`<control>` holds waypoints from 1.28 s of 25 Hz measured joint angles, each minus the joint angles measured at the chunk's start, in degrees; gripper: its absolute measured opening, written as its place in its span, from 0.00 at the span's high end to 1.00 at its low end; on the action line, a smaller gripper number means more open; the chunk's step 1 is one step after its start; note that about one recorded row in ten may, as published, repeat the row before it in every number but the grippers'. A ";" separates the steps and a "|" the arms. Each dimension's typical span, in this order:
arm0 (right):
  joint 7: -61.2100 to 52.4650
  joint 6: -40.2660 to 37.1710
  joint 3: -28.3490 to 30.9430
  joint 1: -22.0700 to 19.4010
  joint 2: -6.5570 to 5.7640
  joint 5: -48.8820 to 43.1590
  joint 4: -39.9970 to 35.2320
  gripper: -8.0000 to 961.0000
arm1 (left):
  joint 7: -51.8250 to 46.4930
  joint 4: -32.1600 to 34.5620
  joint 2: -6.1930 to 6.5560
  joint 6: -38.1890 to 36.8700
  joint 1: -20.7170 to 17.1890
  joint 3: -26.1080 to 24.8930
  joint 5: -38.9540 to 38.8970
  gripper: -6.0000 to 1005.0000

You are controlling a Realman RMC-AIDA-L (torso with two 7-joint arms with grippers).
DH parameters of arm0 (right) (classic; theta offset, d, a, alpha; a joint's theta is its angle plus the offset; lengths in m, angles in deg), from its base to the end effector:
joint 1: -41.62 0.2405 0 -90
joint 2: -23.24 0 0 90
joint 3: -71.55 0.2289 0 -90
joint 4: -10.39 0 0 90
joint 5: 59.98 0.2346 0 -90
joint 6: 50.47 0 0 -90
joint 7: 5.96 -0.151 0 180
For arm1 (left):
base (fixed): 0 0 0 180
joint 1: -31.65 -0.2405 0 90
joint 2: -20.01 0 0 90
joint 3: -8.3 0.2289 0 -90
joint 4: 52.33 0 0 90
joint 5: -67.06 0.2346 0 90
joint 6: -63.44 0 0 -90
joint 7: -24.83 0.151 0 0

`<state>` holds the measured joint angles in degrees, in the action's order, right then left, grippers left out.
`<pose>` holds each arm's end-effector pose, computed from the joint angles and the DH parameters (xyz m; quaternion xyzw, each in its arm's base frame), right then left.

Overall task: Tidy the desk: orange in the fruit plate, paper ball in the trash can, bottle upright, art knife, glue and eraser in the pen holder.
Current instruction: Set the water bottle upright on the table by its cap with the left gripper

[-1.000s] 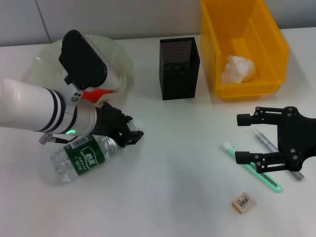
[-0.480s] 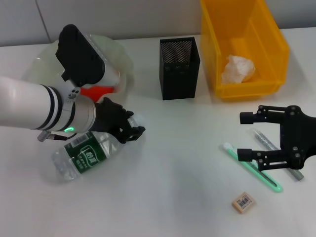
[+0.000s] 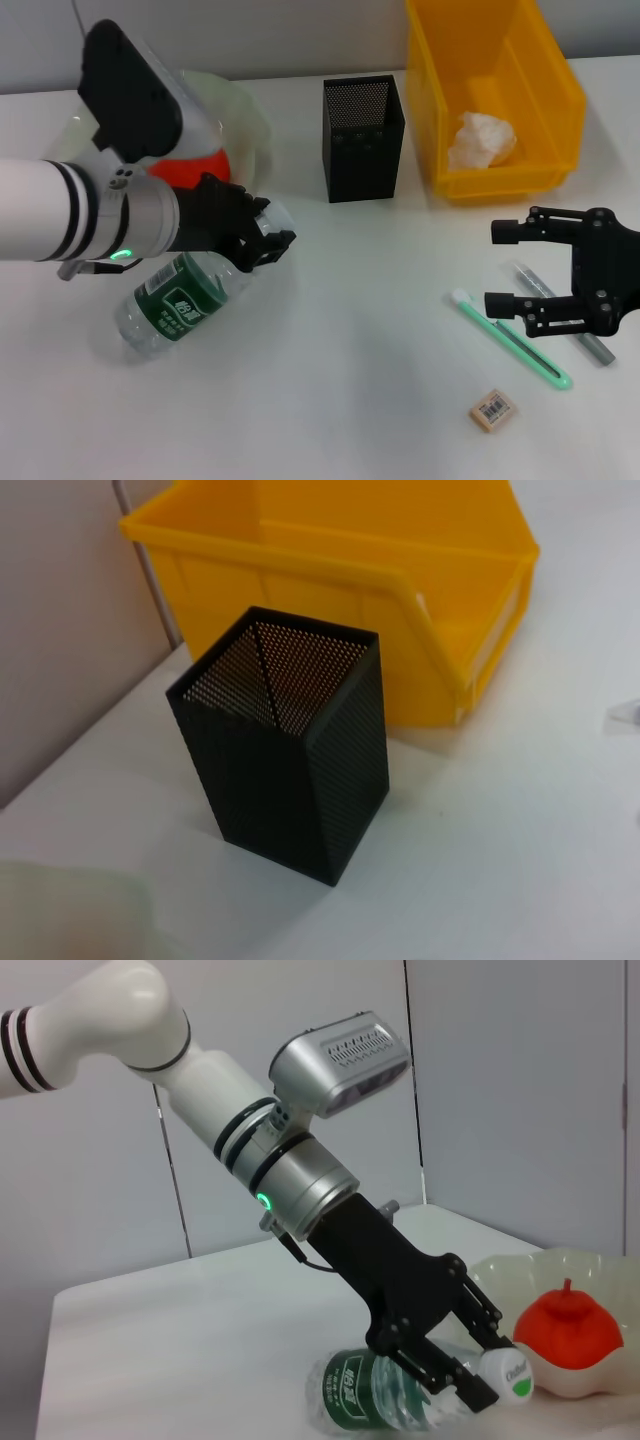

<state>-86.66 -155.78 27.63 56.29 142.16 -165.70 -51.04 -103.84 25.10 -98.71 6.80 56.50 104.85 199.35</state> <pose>0.2555 0.2804 0.0788 -0.9499 0.1301 0.2504 0.1342 -0.1309 0.3681 -0.0530 -0.9655 -0.1353 0.0208 0.2217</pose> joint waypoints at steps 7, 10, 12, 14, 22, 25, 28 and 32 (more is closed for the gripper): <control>0.16 -0.05 -0.03 0.16 0.00 -0.11 0.13 0.14 | -0.03 4.06 0.06 -0.06 -2.73 -0.44 -0.26 0.55; 0.19 0.07 -0.03 0.18 0.00 -0.22 0.17 0.14 | -0.42 6.28 0.03 -0.03 -3.99 -0.59 -0.37 0.55; 0.19 0.14 -0.03 0.18 0.00 -0.26 0.17 0.14 | -0.75 7.72 0.01 0.13 -4.75 -0.82 -0.57 0.55; 0.19 0.22 -0.03 0.18 0.00 -0.31 0.18 0.14 | -0.86 9.00 0.04 0.28 -5.60 -1.15 -1.03 0.55; 0.19 0.32 -0.03 0.21 0.00 -0.37 0.27 0.14 | -0.88 12.18 0.10 0.51 -7.83 -1.88 -2.59 0.55; 0.19 0.34 -0.03 0.25 0.00 -0.37 0.27 0.14 | -0.73 12.93 0.08 0.63 -8.31 -1.96 -3.11 0.55; 0.18 0.37 -0.03 0.27 0.00 -0.36 0.26 0.14 | -0.21 13.31 0.07 0.80 -8.70 -2.36 -4.48 0.55; 0.18 0.37 -0.03 0.24 0.00 -0.36 0.26 0.14 | -0.07 13.75 0.12 1.50 -9.24 -3.10 -5.46 0.55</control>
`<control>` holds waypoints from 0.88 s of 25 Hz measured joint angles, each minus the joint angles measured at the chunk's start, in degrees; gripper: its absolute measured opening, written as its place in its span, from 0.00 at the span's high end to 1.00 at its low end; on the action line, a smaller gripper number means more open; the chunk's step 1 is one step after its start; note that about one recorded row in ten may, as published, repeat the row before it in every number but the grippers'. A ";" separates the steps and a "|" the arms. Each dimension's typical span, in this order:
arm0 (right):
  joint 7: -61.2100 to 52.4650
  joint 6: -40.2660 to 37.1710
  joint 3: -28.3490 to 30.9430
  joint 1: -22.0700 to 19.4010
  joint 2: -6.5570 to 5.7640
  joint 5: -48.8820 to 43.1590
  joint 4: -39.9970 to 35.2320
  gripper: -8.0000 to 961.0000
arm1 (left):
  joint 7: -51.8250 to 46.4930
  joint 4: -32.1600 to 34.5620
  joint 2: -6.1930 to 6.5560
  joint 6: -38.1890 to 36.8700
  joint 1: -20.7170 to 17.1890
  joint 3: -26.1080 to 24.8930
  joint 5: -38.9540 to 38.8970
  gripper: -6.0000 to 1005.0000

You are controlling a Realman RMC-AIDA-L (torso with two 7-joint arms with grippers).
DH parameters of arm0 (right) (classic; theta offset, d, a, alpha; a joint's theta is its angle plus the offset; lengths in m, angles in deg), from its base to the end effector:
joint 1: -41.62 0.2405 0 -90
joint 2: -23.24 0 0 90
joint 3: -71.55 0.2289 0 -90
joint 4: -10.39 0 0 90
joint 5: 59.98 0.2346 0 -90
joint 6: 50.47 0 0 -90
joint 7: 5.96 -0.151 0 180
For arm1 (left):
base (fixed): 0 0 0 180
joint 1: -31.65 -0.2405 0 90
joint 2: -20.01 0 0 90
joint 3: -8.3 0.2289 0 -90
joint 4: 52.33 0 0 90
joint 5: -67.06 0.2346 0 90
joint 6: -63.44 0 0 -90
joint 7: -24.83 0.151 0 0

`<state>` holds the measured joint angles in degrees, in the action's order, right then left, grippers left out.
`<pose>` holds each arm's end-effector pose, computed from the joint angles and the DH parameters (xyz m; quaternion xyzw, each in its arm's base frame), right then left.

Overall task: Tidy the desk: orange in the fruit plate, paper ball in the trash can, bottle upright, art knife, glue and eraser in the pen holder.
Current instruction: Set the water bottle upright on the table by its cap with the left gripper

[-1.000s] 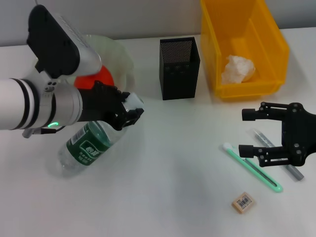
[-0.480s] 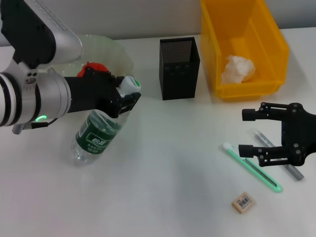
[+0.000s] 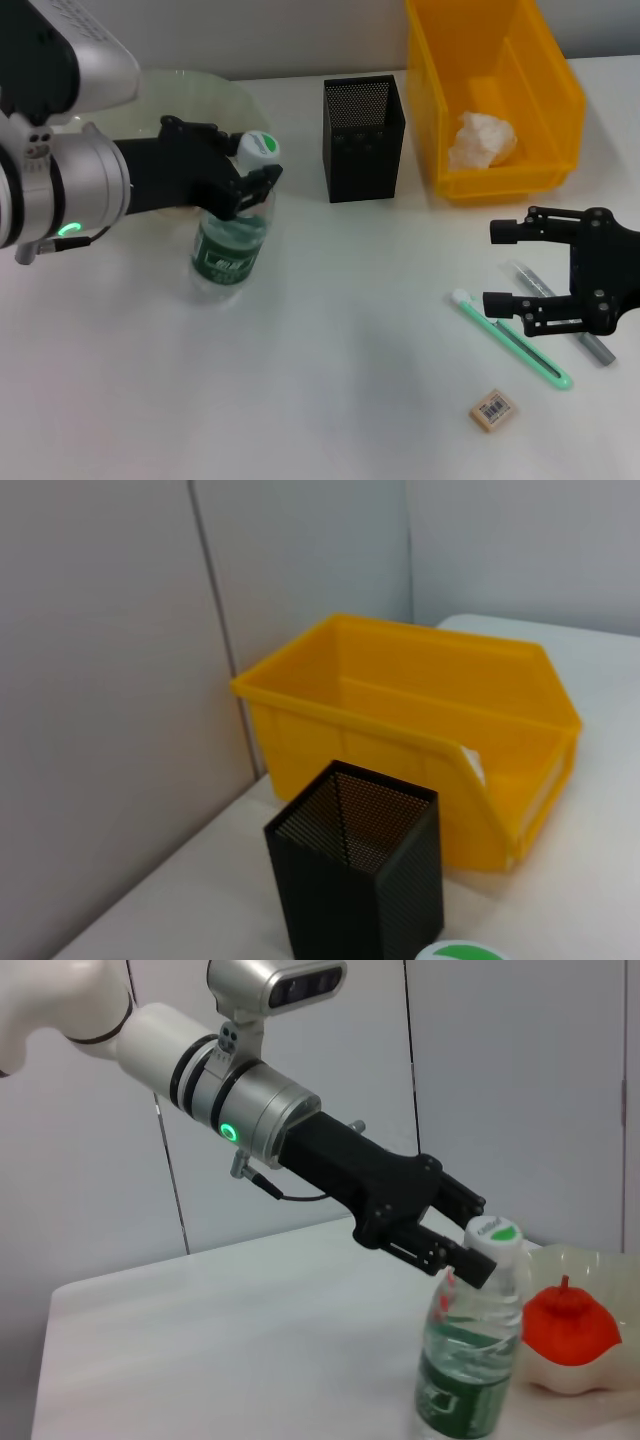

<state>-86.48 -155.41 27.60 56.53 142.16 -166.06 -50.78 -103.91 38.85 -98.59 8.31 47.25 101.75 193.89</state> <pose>0.2559 0.2817 0.0776 -0.9505 0.1302 0.2478 0.1348 -0.1112 0.3590 -0.0054 -0.9467 -0.1477 -0.0738 0.2767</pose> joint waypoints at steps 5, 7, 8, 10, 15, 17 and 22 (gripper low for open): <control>0.00 0.00 0.00 -0.03 0.00 0.00 0.04 0.14 | 0.09 0.12 0.03 0.86 -0.43 -0.70 -0.53 0.55; 0.00 -0.01 0.00 -0.04 0.00 0.00 0.06 0.14 | 0.10 0.12 0.03 0.87 -0.46 -0.79 -0.60 0.55; 0.00 0.00 0.00 -0.04 0.00 0.00 0.07 0.14 | 0.10 0.14 0.03 0.94 -0.55 -0.85 -0.67 0.55; 0.00 -0.01 0.00 -0.05 0.00 0.00 0.08 0.14 | 0.11 0.14 0.04 1.11 -0.82 -0.90 -0.74 0.55; 0.00 -0.01 0.00 -0.01 0.00 0.00 0.09 0.14 | 0.14 0.14 0.04 1.16 -0.93 -0.91 -0.77 0.55; -0.01 -0.01 0.00 0.00 0.00 0.00 0.09 0.14 | 0.15 0.14 0.04 1.14 -0.93 -0.90 -0.81 0.55; -0.09 -0.01 0.00 0.03 0.00 0.00 0.09 0.14 | 0.16 0.14 0.04 0.98 -0.96 -0.89 -0.89 0.55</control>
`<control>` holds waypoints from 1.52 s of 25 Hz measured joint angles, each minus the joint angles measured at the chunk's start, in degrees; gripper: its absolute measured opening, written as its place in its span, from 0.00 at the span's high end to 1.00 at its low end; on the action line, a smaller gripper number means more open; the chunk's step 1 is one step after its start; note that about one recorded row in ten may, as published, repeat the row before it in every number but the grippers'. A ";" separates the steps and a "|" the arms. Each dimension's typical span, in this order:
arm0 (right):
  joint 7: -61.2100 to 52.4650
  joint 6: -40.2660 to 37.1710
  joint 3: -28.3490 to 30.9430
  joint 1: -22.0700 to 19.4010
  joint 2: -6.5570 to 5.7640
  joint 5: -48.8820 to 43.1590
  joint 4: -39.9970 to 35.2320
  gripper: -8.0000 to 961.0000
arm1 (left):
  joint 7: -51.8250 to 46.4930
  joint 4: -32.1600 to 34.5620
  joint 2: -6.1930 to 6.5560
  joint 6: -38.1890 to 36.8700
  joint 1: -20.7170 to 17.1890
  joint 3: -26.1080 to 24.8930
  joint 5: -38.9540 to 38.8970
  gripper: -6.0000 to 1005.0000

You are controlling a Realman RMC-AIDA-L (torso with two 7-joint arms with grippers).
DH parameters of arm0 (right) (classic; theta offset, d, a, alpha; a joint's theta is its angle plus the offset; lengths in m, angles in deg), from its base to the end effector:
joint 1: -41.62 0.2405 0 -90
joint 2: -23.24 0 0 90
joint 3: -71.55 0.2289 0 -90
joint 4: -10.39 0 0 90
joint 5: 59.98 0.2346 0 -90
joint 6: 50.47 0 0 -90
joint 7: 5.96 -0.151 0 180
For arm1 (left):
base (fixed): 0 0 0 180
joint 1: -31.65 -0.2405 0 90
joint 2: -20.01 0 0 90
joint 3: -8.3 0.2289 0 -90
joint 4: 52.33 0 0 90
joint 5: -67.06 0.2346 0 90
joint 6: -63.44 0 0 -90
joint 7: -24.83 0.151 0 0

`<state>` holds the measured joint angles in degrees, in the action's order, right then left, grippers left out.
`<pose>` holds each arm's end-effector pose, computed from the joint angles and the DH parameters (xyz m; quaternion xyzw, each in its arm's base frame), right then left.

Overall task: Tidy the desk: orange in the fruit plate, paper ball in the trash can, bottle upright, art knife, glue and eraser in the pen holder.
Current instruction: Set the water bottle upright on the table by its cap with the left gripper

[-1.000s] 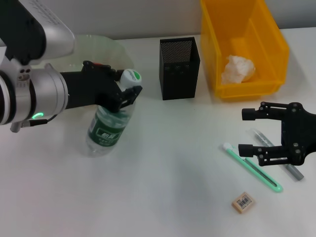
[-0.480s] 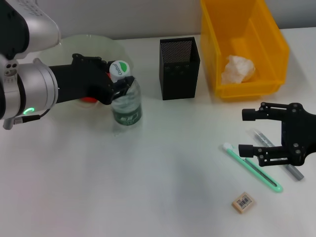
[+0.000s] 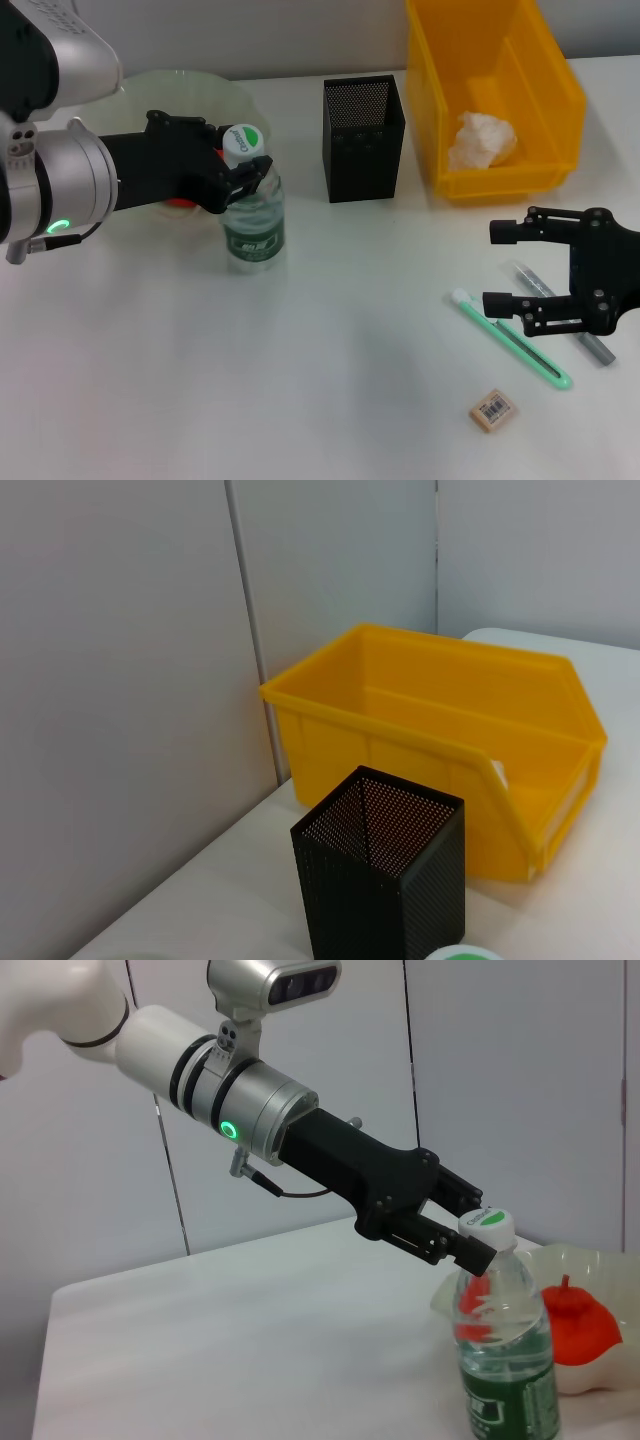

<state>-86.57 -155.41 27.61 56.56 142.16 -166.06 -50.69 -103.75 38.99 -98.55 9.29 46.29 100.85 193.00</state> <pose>0.2559 0.2817 0.0774 -0.9503 0.1314 0.2483 0.1342 -0.1159 0.3609 0.0007 -0.9407 -0.1583 -0.0836 0.2881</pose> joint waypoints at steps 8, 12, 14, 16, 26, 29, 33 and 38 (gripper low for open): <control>-0.03 0.00 0.00 0.00 0.00 0.00 0.00 0.14 | 0.00 -0.14 0.00 0.28 -0.29 -0.59 0.00 0.55; -0.05 0.03 0.00 0.00 0.00 0.00 0.00 0.14 | 0.00 -0.05 0.00 0.31 -0.58 -0.71 -0.01 0.55; -0.06 0.07 0.00 0.04 0.00 0.01 0.00 0.14 | 0.00 -0.01 0.00 0.31 -0.60 -0.75 0.00 0.55; -0.08 0.08 0.00 0.04 0.00 0.00 0.00 0.14 | 0.00 -0.07 0.00 0.31 -0.60 -0.83 0.00 0.55; -0.24 0.12 0.00 0.35 0.09 0.01 0.32 0.14 | 0.55 -0.64 0.00 0.43 -0.58 -1.51 -0.11 0.55; -0.23 0.20 0.00 0.60 0.09 0.01 0.91 0.14 | 0.58 -0.33 0.01 0.39 -0.59 -1.53 -0.17 0.55; 0.02 0.30 0.00 0.61 0.09 0.00 1.26 0.14 | 0.60 -0.20 0.00 0.37 -0.60 -1.62 -0.49 0.55; 0.08 0.69 0.00 0.63 0.09 0.00 1.39 0.14 | 0.61 -0.17 0.00 0.34 -0.59 -1.73 -0.53 0.55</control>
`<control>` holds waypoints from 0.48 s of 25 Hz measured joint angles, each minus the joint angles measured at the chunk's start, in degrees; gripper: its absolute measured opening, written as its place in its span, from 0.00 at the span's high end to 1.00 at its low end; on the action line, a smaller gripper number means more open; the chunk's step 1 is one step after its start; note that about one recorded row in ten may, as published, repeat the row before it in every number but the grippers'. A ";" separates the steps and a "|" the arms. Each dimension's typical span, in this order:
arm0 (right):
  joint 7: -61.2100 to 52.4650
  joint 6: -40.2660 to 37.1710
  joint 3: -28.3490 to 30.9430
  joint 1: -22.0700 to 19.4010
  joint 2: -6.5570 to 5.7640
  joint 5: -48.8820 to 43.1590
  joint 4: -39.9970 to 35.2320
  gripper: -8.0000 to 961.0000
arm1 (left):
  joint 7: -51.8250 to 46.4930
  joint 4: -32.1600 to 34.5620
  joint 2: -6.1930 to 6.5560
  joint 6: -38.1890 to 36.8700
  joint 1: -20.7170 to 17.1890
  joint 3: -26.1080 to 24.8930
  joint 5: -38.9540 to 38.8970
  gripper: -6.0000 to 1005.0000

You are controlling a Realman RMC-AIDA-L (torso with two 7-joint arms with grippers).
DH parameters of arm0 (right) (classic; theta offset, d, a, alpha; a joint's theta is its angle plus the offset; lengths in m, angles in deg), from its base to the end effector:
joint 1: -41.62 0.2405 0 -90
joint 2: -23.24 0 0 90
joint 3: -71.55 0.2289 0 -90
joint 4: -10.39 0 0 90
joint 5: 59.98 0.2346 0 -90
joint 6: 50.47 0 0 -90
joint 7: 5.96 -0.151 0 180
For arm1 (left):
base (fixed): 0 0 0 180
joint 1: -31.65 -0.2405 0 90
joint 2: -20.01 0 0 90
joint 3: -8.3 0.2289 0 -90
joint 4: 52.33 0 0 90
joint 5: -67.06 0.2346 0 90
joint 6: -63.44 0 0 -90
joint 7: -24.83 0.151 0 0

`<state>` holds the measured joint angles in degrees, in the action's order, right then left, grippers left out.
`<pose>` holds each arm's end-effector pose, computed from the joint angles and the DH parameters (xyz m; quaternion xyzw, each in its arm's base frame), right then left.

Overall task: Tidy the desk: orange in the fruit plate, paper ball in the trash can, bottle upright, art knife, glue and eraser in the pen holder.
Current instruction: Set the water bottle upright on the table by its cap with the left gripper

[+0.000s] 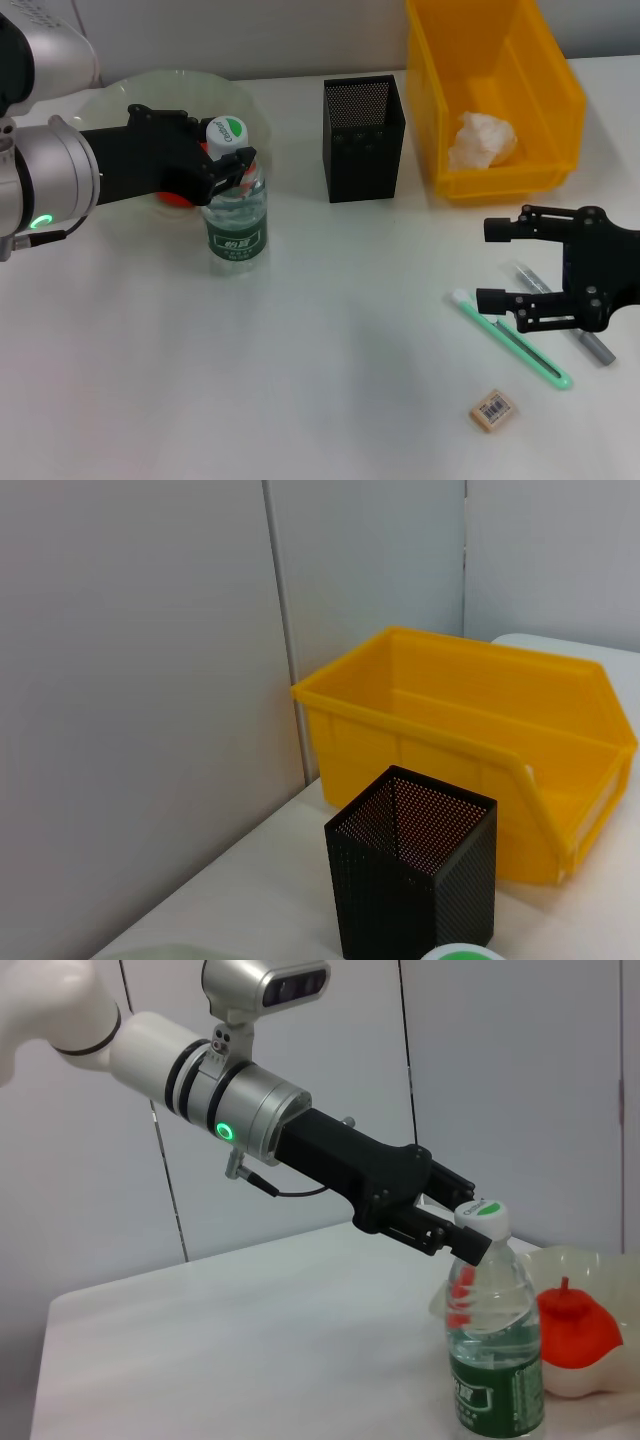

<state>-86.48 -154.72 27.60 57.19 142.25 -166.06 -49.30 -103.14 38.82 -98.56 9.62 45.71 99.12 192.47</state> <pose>0.2560 0.2845 0.0733 -0.9485 0.1367 0.2530 0.1331 -0.1228 0.3644 0.0091 -0.9347 -0.1670 -0.0882 0.3011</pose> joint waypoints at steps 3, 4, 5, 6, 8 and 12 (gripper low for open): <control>0.02 0.04 0.00 0.09 0.00 0.00 0.02 0.14 | 0.00 -0.18 0.00 -0.01 0.00 -0.11 -0.03 0.55; 0.02 0.06 0.00 0.13 0.00 -0.01 0.02 0.14 | 0.00 -0.30 0.00 -0.01 0.00 -0.20 -0.03 0.55; 0.03 0.07 0.00 0.15 0.00 -0.01 0.02 0.14 | 0.00 -0.38 0.00 0.00 0.00 -0.28 -0.03 0.55; 0.04 0.10 0.00 0.19 0.00 -0.03 0.02 0.14 | 0.00 -0.58 0.00 -0.01 0.00 -0.37 -0.05 0.55; 0.04 0.10 0.00 0.21 0.00 -0.04 0.02 0.14 | 0.01 -0.71 0.00 0.01 0.00 -0.39 -0.07 0.55; 0.07 0.11 0.00 0.30 0.00 -0.07 0.02 0.14 | 0.11 -1.79 -0.01 0.22 0.49 -0.44 -0.32 0.55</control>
<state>-86.41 -154.62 27.60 57.49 142.25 -166.12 -49.28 -103.03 37.03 -98.56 9.84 46.20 98.68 192.15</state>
